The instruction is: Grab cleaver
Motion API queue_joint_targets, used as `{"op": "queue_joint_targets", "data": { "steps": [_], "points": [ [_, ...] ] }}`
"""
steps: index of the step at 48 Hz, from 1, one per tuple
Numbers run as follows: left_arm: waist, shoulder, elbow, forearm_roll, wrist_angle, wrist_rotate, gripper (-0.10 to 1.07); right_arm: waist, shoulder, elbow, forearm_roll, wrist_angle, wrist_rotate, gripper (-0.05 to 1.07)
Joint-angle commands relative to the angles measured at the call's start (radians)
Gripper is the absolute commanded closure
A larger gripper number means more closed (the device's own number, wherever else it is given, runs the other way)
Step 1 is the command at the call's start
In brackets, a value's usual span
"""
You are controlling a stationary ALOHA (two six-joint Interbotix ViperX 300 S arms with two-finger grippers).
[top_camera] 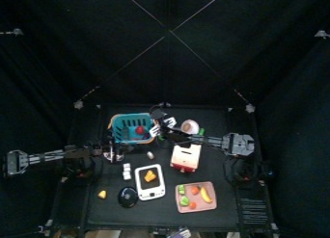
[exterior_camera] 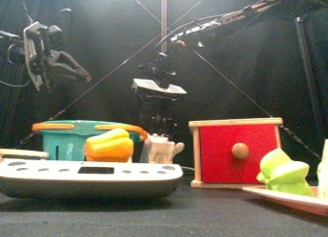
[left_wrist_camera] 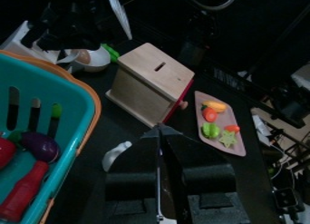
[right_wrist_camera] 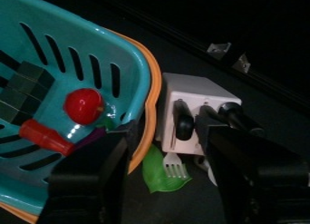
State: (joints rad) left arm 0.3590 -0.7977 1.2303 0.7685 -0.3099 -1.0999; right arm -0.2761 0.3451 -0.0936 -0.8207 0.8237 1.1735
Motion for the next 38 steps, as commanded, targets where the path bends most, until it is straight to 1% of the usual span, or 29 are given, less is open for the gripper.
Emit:
{"op": "queue_joint_targets", "data": {
  "steps": [1, 5, 18, 22, 31, 38],
  "points": [
    [0.002, 0.002, -0.014, -0.002, -0.003, 0.003, 0.54, -0.008, -0.025, -0.011, -0.003, -0.005, 0.003, 0.31],
    [0.002, 0.002, -0.014, -0.002, -0.003, 0.003, 0.54, -0.015, -0.021, -0.011, 0.0, -0.005, 0.005, 0.33],
    [0.002, 0.002, -0.014, -0.002, 0.005, 0.002, 0.54, -0.023, -0.02, -0.009, 0.003, -0.003, 0.003, 0.35],
    [0.0, 0.002, -0.014, -0.002, 0.009, 0.002, 0.54, -0.023, -0.018, -0.008, 0.002, -0.003, 0.003, 0.39],
    [0.002, 0.002, -0.014, -0.008, 0.011, 0.002, 0.54, -0.023, -0.018, -0.006, 0.005, 0.0, 0.003, 0.51],
    [0.002, 0.002, -0.012, -0.011, 0.011, 0.003, 0.54, -0.023, -0.018, -0.006, 0.006, 0.006, 0.003, 0.54]
  ]
}}
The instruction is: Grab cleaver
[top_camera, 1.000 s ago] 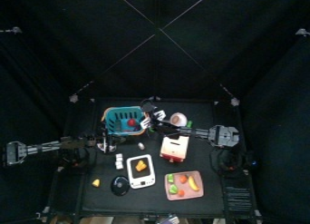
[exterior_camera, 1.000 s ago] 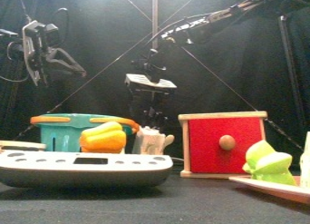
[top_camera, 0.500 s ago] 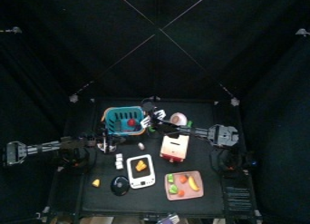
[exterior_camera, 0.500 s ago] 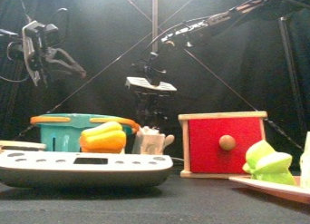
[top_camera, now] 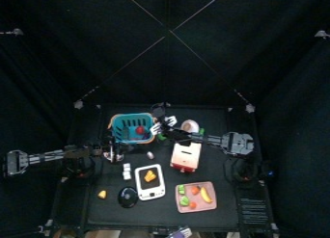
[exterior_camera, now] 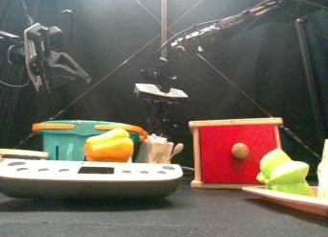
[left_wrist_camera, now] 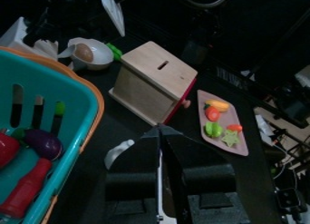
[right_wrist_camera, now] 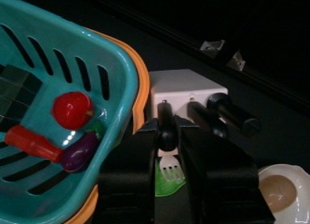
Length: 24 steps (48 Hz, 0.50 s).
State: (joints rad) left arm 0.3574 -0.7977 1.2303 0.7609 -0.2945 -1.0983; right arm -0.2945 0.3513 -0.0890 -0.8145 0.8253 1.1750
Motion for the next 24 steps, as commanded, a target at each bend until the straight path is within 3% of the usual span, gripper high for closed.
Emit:
{"op": "queue_joint_targets", "data": {
  "steps": [1, 24],
  "points": [
    [0.003, 0.002, -0.012, -0.005, -0.003, 0.002, 0.54, -0.005, -0.025, -0.011, -0.002, 0.006, 0.002, 0.54],
    [0.003, 0.002, -0.009, -0.006, -0.005, 0.0, 0.54, 0.002, -0.026, -0.002, 0.009, 0.003, 0.002, 0.54]
  ]
}}
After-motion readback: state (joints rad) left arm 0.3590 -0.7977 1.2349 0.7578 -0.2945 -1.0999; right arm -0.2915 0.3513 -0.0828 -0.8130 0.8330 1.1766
